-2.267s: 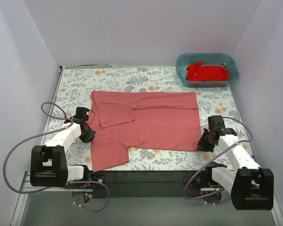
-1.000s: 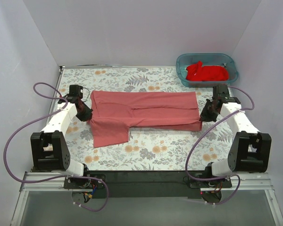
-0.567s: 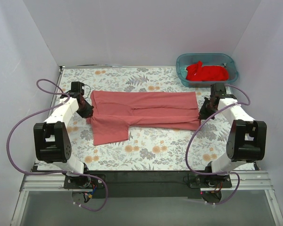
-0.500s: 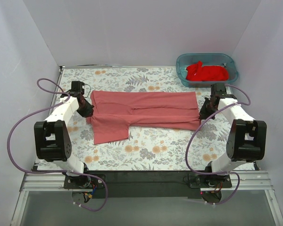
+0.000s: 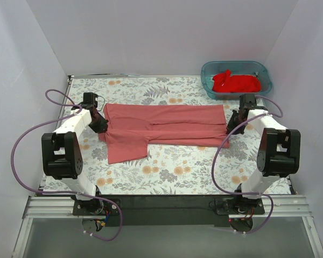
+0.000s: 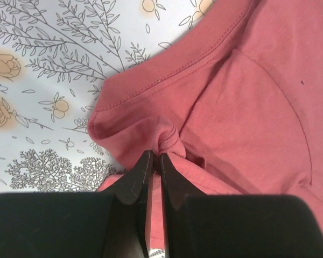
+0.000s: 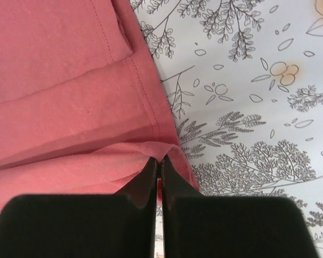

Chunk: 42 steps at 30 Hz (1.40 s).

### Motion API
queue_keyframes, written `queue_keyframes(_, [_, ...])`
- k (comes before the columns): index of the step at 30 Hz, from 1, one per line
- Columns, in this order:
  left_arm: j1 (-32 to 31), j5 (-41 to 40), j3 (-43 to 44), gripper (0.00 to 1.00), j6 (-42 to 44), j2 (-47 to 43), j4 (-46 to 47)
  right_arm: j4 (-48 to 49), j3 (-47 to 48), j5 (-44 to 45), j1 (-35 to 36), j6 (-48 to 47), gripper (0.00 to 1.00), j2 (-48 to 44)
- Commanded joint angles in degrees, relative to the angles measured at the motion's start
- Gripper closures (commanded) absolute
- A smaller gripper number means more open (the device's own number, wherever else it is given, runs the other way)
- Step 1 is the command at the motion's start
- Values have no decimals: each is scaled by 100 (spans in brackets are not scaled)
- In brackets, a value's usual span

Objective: Fold and stack the t-shirts
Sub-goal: Fold the tshirt

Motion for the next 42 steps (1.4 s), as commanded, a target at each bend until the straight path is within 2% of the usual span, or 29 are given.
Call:
queue_keyframes(1, [50,-244,-56,100,-28,38,280,347,38,-59,-66,-62,99,139])
queue_keyframes(2, [41,-209,-100,98,-28,47,342,365,21,-59,-66,-79,99,165])
queue_keyframes(6, [50,-51,-285,82,-28,-14,632,400,47,-172,-66,-228,97,280])
queue_keyframes(7, [41,-33,-328,74,-37,-40,685,400,56,-190,-66,-307,88,271])
queue_keyframes(9, [41,29,-320,68,-46,-189,694,391,73,-225,-66,-369,76,219])
queue_keyframes(10, [33,38,-337,62,-54,-268,711,391,82,-243,-66,-421,63,114])
queue_keyframes(11, [24,46,-364,60,-89,-356,746,374,82,-261,-57,-431,57,43])
queue_keyframes(12, [-2,47,-399,57,-90,-601,781,374,82,-296,-49,-439,46,-27])
queue_keyframes(15, [-55,-146,-566,46,-28,-954,843,339,47,-375,39,-475,32,-370])
queue_keyframes(17, [-142,-374,-723,37,-10,-1296,800,286,38,-454,162,-545,29,-598])
queue_keyframes(19, [-284,-454,-882,36,-54,-1542,799,129,47,-586,215,-624,26,-774])
queue_keyframes(23, [-626,-665,-1242,34,-28,-2166,563,-22,-75,-560,996,-765,25,-1152])
queue_keyframes(26, [-986,-535,-1550,34,-107,-2491,299,-109,-199,-603,1566,-809,25,-1416])
queue_keyframes(30, [-1460,-595,-1893,37,-256,-2764,-9,-197,-488,-1137,1972,-844,25,-1601])
queue_keyframes(37, [-1848,-499,-2113,39,-248,-2459,-273,-224,-928,-1289,2596,-879,24,-1811])
queue_keyframes(42, [-1919,-507,-2139,44,-309,-2010,-229,-206,-1095,-1271,2711,-853,24,-1935])
